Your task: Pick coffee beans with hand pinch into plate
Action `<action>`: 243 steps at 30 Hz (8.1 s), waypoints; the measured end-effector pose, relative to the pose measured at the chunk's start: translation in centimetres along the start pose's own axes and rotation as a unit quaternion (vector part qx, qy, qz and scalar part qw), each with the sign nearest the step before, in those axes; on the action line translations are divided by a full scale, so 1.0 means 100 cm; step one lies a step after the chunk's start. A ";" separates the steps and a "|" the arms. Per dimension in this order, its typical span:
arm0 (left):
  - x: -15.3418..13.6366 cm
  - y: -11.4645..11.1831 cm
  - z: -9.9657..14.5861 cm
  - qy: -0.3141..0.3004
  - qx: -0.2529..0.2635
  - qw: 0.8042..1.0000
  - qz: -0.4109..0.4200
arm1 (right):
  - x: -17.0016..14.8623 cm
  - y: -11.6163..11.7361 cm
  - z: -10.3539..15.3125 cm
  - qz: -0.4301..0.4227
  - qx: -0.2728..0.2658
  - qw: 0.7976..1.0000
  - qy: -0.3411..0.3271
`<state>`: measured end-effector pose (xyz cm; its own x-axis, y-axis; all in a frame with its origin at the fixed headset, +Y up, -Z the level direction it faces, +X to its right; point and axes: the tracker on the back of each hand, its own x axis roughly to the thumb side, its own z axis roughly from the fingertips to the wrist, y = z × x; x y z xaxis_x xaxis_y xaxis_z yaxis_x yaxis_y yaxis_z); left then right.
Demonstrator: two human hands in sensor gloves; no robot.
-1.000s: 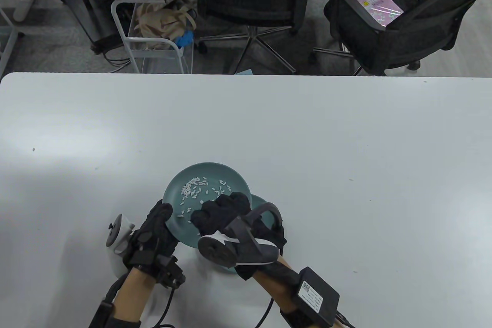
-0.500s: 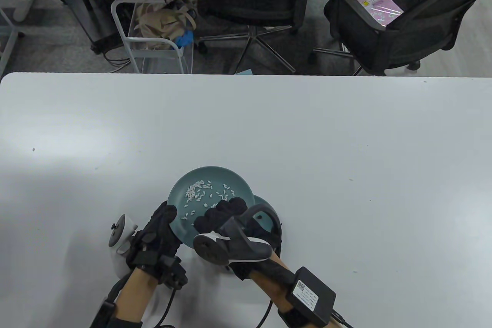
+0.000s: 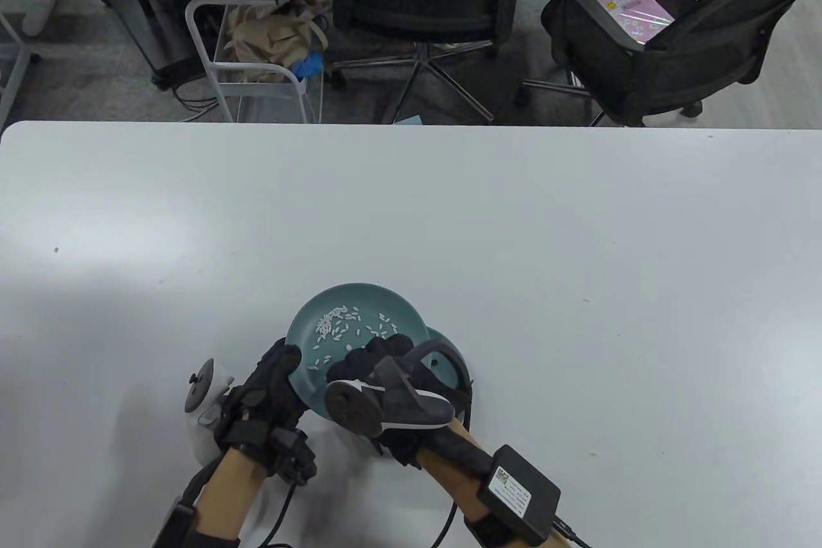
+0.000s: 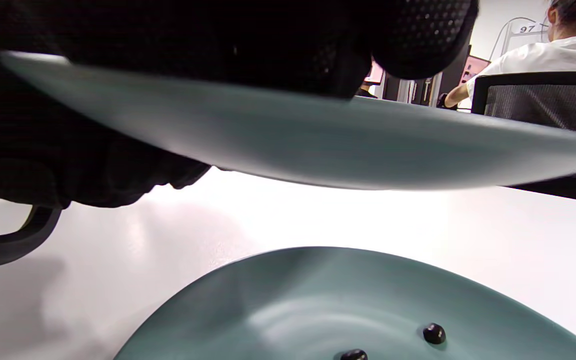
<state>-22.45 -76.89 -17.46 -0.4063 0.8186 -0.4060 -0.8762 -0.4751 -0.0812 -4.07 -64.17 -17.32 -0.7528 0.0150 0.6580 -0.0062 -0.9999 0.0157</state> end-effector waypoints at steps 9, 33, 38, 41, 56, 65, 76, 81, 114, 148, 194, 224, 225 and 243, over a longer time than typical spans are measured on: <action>-0.001 0.001 -0.001 0.002 -0.004 1.000 0.013 | -0.002 0.001 0.001 0.009 -0.024 1.000 -0.006; 0.002 0.004 -0.001 -0.003 -0.010 0.999 0.032 | -0.014 -0.014 0.022 -0.012 -0.158 0.987 0.022; 0.003 0.006 0.000 -0.007 -0.006 0.999 0.038 | -0.023 -0.016 0.028 -0.019 -0.175 0.983 0.047; 0.004 0.007 0.000 -0.008 -0.004 0.999 0.043 | -0.028 -0.016 0.030 -0.026 -0.180 0.982 0.057; 0.009 0.012 0.003 -0.020 0.006 0.998 0.053 | -0.047 -0.013 0.036 -0.030 -0.165 0.980 0.104; 0.014 0.017 0.005 -0.027 0.017 0.998 0.060 | -0.061 -0.001 0.033 -0.026 -0.111 0.983 0.142; 0.015 0.017 0.006 -0.031 0.021 0.997 0.064 | -0.073 0.011 0.031 -0.031 -0.061 0.984 0.166; 0.016 0.018 0.006 -0.034 0.020 0.997 0.067 | -0.074 0.017 0.029 -0.033 -0.032 0.985 0.165; 0.015 0.018 0.006 -0.031 0.018 0.997 0.070 | -0.074 0.039 0.021 -0.048 0.021 0.989 0.141; 0.010 0.012 0.004 -0.030 0.002 0.998 0.050 | -0.041 -0.026 0.033 -0.043 -0.183 0.981 0.053; 0.002 0.008 0.001 -0.016 0.010 1.000 0.011 | -0.027 -0.004 0.015 0.054 -0.028 0.997 0.057; 0.014 0.016 0.004 -0.038 0.009 0.999 0.032 | -0.046 -0.031 0.043 -0.043 -0.226 0.970 0.082; 0.014 0.017 0.004 -0.040 0.010 0.999 0.035 | -0.048 -0.032 0.045 -0.051 -0.229 0.968 0.087; 0.021 0.026 0.008 -0.053 0.030 0.996 0.059 | -0.084 -0.015 0.047 -0.143 -0.112 0.969 0.167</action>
<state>-25.75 -76.14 -17.75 -0.5296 0.7895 -0.3102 -0.8333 -0.5526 0.0162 5.33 -62.74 -19.29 -0.8702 0.3260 0.3695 -0.3604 -0.9324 -0.0261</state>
